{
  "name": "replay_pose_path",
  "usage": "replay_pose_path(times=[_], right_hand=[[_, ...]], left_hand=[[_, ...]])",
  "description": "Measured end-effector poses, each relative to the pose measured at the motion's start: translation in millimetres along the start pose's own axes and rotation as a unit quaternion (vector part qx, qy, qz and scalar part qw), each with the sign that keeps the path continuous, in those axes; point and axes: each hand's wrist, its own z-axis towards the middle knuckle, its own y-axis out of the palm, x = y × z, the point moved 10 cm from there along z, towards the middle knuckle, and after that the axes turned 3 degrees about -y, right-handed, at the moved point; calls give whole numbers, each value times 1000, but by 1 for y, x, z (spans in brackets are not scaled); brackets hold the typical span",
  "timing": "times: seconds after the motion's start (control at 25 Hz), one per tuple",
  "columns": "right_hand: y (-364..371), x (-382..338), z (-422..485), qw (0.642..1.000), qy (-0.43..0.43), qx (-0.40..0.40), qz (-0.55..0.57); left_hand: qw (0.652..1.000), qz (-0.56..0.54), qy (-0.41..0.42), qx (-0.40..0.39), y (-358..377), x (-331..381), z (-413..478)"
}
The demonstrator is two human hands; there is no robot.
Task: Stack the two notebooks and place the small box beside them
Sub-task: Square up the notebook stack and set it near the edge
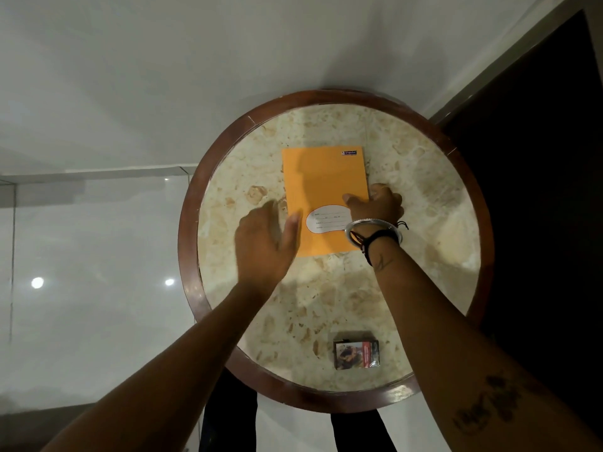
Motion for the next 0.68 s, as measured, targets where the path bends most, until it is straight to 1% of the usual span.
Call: replay_pose_path(times=[0.08,0.16,0.2,0.24,0.32,0.36,0.4,0.44,0.52,0.6,0.64,0.68], right_hand=[[3,2,6,999,21,-27,20],[6,1,13,997,31,-54,41],[5,0,16,996,38,-66,50],[6,0,18,994,51,-81,60],[10,-1,15,985,75,-112,105],[10,-5,13,981,63,-116,144],[7,-14,10,974,30,-113,193],[1,-24,6,961,-16,-111,251],[-17,-37,-8,924,-104,-118,348],[-28,-36,-25,894,-168,-144,390],[-30,-29,-34,890,-183,-151,389],[-30,-20,-41,895,-192,-152,373]], left_hand=[[991,-76,-112,-21,17,12,28],[962,-125,-238,-47,39,7,42],[948,-129,-285,-63,48,2,45],[938,-129,-312,-77,55,0,46],[931,-145,-322,-93,59,4,48],[932,-172,-308,-84,58,9,50],[934,-215,-277,-60,54,17,50],[936,-260,-237,-32,45,27,48],[941,-313,-131,7,24,45,38],[947,-319,-22,19,11,57,23],[952,-307,19,15,10,59,15],[954,-296,47,5,13,59,7]])
